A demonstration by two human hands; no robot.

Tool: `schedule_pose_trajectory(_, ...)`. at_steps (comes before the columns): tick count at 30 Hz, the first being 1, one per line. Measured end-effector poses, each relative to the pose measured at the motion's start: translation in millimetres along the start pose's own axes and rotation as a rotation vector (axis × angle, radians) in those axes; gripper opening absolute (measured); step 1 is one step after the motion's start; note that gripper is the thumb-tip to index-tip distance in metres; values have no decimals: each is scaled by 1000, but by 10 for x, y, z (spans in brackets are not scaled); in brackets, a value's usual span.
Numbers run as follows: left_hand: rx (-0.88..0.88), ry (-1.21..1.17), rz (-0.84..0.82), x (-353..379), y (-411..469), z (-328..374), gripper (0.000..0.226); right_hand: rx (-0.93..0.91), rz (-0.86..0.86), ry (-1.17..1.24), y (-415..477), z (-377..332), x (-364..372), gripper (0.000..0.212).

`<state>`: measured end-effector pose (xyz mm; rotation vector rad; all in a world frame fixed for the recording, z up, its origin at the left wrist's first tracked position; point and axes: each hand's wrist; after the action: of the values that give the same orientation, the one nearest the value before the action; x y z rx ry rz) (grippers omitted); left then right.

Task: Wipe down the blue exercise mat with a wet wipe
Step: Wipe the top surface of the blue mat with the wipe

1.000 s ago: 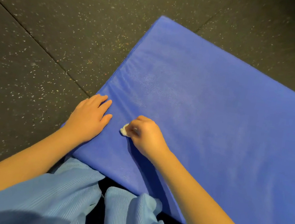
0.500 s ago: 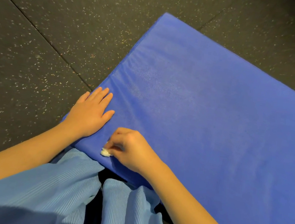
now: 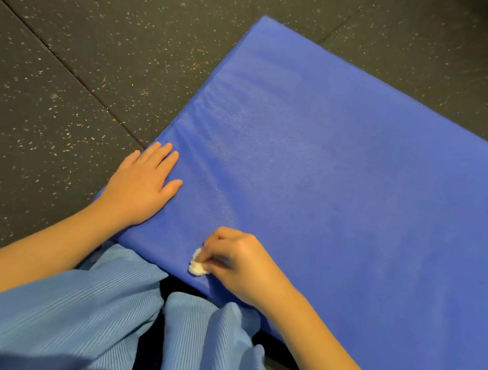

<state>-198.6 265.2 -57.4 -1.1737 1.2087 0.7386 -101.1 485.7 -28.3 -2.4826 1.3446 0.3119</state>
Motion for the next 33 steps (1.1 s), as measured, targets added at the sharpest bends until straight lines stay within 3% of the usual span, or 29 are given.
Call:
schedule_pose_trajectory(5,-1,-7,-3,-4,2,-10,61,133,84,30,-626,157,-227,8)
schedule_pose_trajectory(8,-8,-11,-5,8,20,-5,60,100,165,6,-524,139,-179,10)
schedule_pose_trajectory(14,-180,-80,-29,-43,-5,11,66,151,537,28,5,258,-7,4)
schedule_pose_trajectory(18,-258,-54,-108,-105,-2,39,68,79,514,56,-201,183,85,11)
schedule_pose_trajectory(26,-243,32,101,-238,51,16,57,100,580,60,190,193,114,11)
schedule_pose_trajectory(33,-262,94,226,-504,239,-498,51,-8,514,52,795,37,77,5)
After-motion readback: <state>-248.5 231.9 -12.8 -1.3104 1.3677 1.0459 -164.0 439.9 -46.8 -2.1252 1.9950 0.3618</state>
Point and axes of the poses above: each hand's wrist, its own y-axis towards the middle knuckle, its own x-axis out of the palm, z = x × y, and after that the axes turned 14 degrees about y, right-handed
